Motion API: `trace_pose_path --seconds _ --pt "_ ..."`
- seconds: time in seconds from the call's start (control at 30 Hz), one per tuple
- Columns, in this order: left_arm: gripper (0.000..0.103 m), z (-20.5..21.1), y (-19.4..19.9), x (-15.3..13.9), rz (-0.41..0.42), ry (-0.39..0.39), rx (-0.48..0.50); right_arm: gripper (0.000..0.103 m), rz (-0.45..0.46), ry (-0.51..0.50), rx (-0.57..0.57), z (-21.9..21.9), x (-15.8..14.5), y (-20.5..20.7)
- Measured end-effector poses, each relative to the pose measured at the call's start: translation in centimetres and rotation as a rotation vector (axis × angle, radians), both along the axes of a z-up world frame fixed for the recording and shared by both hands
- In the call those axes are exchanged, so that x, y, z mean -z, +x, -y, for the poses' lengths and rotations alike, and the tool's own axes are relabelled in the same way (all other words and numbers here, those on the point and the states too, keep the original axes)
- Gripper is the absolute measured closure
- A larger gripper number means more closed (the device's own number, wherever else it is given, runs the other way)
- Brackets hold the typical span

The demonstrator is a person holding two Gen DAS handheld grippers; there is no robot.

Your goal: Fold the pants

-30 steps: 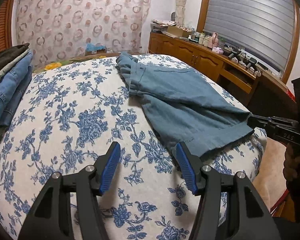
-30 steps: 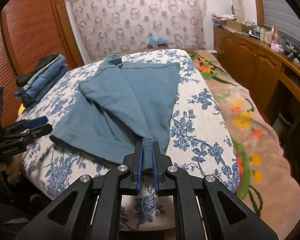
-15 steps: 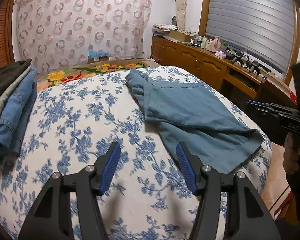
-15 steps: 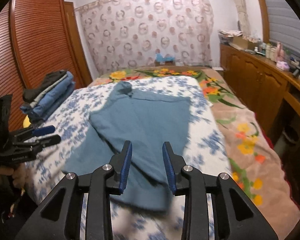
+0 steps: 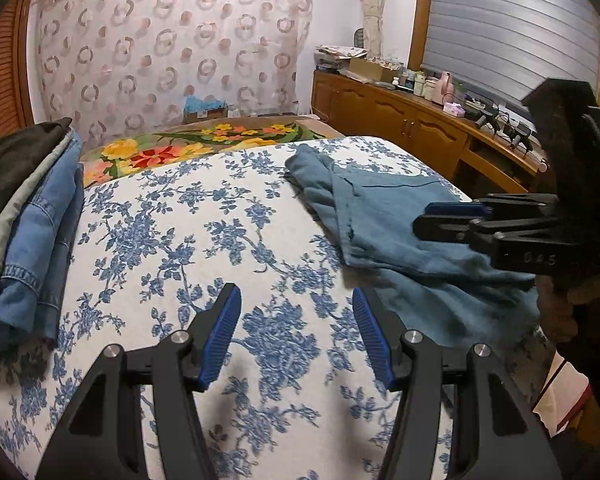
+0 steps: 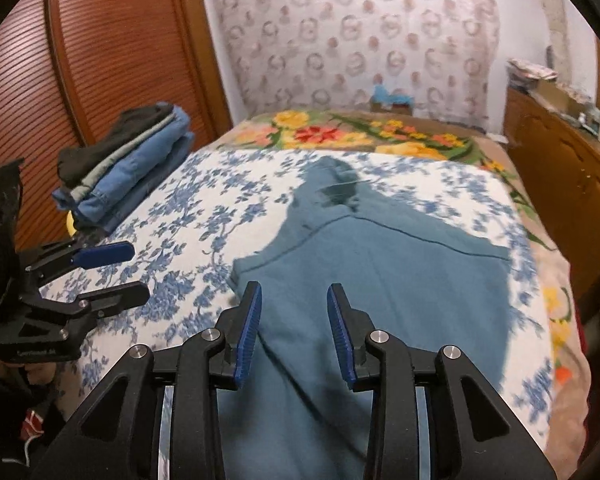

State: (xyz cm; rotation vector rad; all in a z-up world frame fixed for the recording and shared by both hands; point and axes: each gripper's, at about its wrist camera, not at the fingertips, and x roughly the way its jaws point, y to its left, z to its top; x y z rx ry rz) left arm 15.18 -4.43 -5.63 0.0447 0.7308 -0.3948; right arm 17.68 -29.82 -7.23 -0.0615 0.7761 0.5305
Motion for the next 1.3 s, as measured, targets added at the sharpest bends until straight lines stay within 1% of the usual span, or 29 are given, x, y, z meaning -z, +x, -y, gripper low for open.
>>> trace_pose_path --seconds 0.2,0.37,0.47,0.57,0.6,0.63,0.67,0.7,0.87,1.0,1.13,1.3 --pt "0.045 -1.0 0.5 0.5 -0.027 -0.024 -0.002 0.069 -0.061 -0.015 -0.058 -2.3 1.3 2.0" --pt "0.045 -1.2 0.5 0.7 -0.033 -0.015 0.004 0.069 -0.077 -0.027 -0.107 -4.0 1.8 2.4" --pt "0.045 -1.2 0.4 0.8 -0.036 -0.018 0.011 0.07 -0.069 -0.068 -0.117 -4.7 2.1 2.5" --pt "0.045 -0.9 0.5 0.8 -0.042 -0.014 0.017 0.081 -0.066 -0.095 -0.119 -4.6 2.5 2.6" --pt "0.045 -0.8 0.6 0.7 -0.044 -0.013 0.018 0.089 -0.07 -0.093 -0.125 -4.4 2.5 2.7" --pt "0.045 -0.7 0.6 0.7 -0.046 -0.012 0.021 0.093 -0.069 -0.089 -0.126 -4.4 2.4 2.8" --pt "0.045 -0.6 0.6 0.7 -0.046 -0.011 0.025 0.095 -0.065 -0.079 -0.124 -4.1 2.3 2.8" --pt "0.045 -0.4 0.7 0.6 -0.046 -0.009 0.029 0.1 -0.066 -0.067 -0.124 -3.8 2.1 2.9" --pt "0.045 0.9 0.9 0.2 -0.043 0.009 0.058 0.1 -0.029 -0.018 -0.09 -1.6 0.0 3.2" --pt "0.045 2.2 1.6 0.0 -0.045 0.018 0.085 0.101 0.003 -0.038 -0.048 0.8 -1.2 4.1" --pt "0.045 3.8 2.6 -0.2 -0.052 0.026 0.114 0.101 0.006 -0.085 -0.017 3.6 -1.2 5.5" --pt "0.045 5.8 4.6 0.0 -0.059 0.047 0.136 0.1 -0.031 -0.08 0.046 7.7 -0.2 7.9"
